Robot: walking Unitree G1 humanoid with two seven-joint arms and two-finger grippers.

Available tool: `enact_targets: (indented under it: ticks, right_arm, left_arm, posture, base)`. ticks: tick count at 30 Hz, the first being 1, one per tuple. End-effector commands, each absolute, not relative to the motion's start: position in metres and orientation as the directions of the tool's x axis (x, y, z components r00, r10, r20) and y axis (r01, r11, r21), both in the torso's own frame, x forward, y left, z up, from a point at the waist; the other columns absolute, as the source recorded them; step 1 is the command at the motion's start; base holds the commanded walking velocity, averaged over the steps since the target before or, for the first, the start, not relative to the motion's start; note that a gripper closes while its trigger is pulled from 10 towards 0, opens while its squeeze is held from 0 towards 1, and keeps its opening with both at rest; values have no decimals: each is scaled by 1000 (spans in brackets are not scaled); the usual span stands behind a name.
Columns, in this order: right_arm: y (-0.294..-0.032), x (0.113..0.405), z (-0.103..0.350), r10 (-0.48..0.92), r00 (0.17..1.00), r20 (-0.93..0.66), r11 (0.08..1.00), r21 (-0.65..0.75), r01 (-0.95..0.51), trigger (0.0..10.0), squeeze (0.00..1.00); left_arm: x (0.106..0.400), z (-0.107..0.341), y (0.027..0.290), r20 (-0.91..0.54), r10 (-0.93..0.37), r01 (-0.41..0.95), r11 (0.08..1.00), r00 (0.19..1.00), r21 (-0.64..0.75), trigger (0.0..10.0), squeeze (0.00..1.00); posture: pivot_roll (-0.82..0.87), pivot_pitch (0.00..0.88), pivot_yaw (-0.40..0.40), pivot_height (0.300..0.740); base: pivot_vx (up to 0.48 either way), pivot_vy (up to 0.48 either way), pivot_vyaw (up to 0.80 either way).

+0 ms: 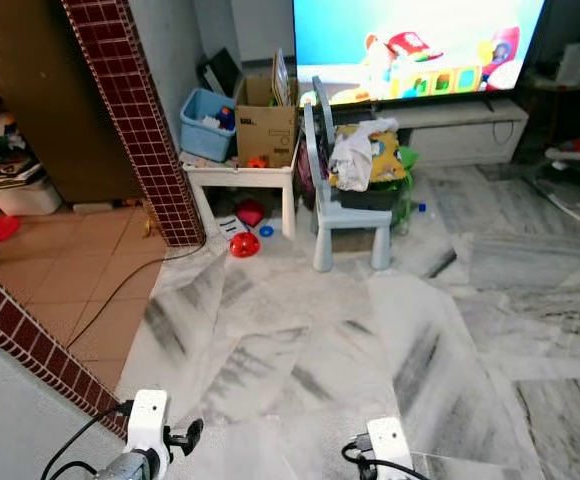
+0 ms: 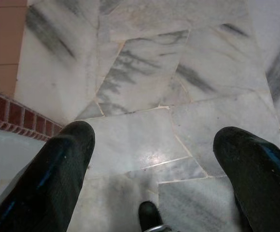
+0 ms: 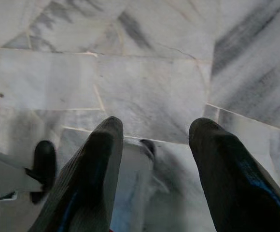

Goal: Hang keys on a hook

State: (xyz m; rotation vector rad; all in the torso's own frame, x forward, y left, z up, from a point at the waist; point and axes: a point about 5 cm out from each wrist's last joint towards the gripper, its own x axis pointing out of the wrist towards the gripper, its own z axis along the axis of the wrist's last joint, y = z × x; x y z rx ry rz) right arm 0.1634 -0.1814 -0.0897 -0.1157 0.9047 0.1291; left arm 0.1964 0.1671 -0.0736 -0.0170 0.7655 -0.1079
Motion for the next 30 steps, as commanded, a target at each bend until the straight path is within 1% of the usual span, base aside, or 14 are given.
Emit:
enact_targets:
  ticks: [1,23,30]
  right_arm:
    - [-188,167,-87,45,623,-781,985,-69,-158,10000,0]
    - [-186,165,-89,45,617,-786,986,-63,-152,10000,0]
    - [-184,165,-89,46,614,-788,987,-60,-151,10000,0]
  left_arm:
    - [199,-72,162,-686,-114,106,993,718,-55,10000,0]
    - [201,-72,163,-686,-114,114,992,719,-46,10000,0]
    - [201,-73,164,-702,-112,93,993,703,-66,10000,0]
  posture:
    - [-84,0,59,740]
    - [-82,0,66,740]
    - [-80,0,68,740]
  base:
    - [0,-375,0]
    - [0,-374,0]
    - [0,0,0]
